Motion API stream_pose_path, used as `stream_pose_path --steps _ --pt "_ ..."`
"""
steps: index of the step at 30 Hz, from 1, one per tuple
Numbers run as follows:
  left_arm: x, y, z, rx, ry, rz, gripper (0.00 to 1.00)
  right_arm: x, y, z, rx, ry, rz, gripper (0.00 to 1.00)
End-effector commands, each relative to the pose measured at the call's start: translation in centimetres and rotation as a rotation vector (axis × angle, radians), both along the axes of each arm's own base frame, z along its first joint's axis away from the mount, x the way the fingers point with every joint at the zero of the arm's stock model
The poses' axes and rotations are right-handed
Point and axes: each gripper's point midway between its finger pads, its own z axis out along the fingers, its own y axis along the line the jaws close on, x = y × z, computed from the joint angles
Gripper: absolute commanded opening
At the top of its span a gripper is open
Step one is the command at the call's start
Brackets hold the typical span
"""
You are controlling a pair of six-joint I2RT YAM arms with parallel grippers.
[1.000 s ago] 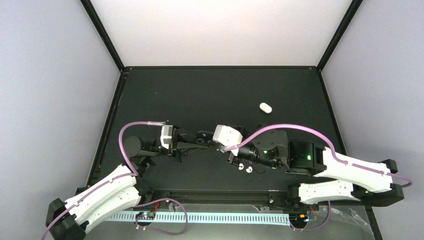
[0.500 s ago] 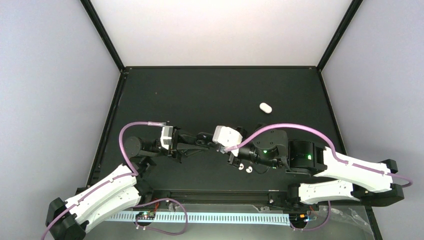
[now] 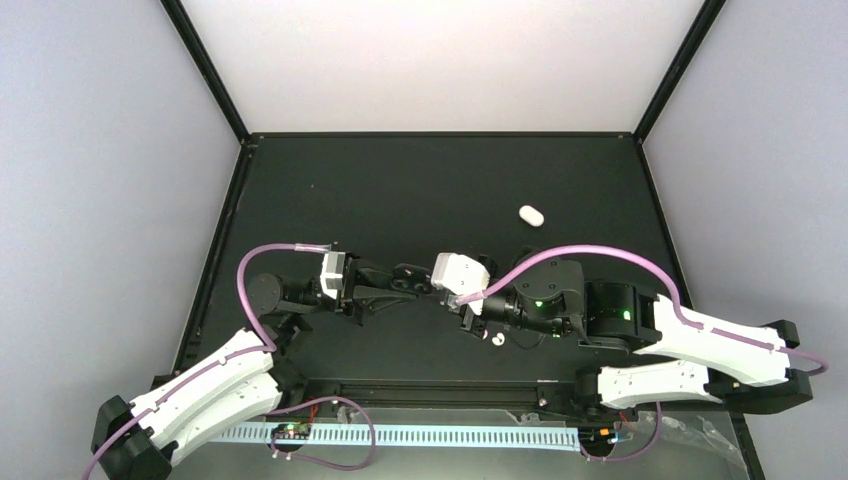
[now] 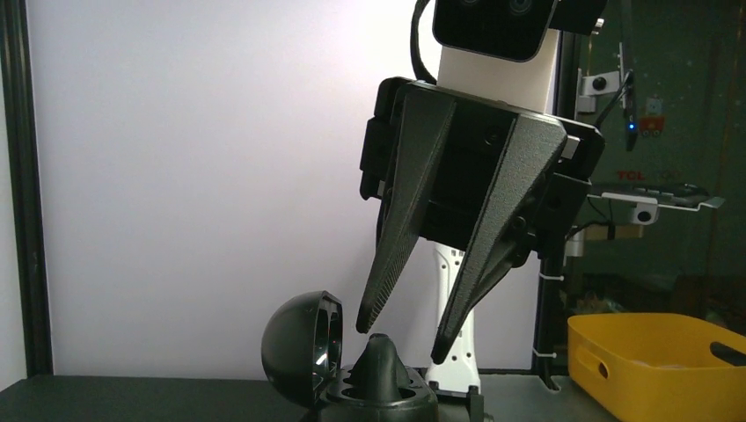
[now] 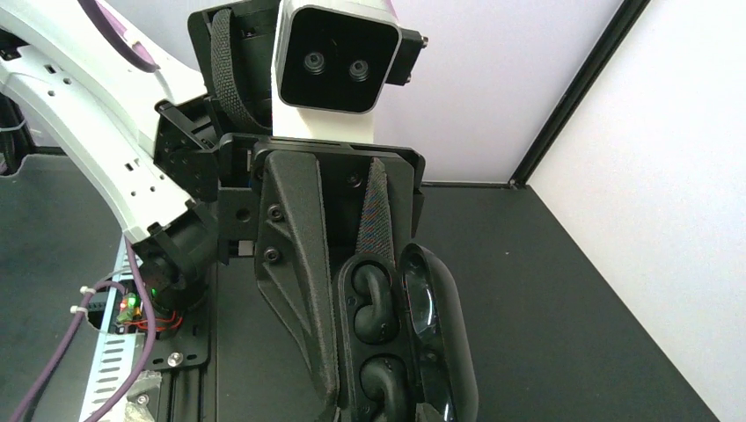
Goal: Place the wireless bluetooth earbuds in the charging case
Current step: Place the earbud in the charging case.
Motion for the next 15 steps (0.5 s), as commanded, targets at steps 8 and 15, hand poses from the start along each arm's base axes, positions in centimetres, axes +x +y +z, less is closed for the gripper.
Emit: stream_pose_path --steps 8,15 --pt "-0.4 0.4 0.6 -0.032 -0.041 0.005 0.02 -1.0 -2.0 5.1 0.155 0.015 0.022 0.37" --pt "-0.5 0.5 0.8 -0.039 -0.043 0.002 0.01 0.5 -3.8 7.2 0.228 -0.007 -0.078 0.64"
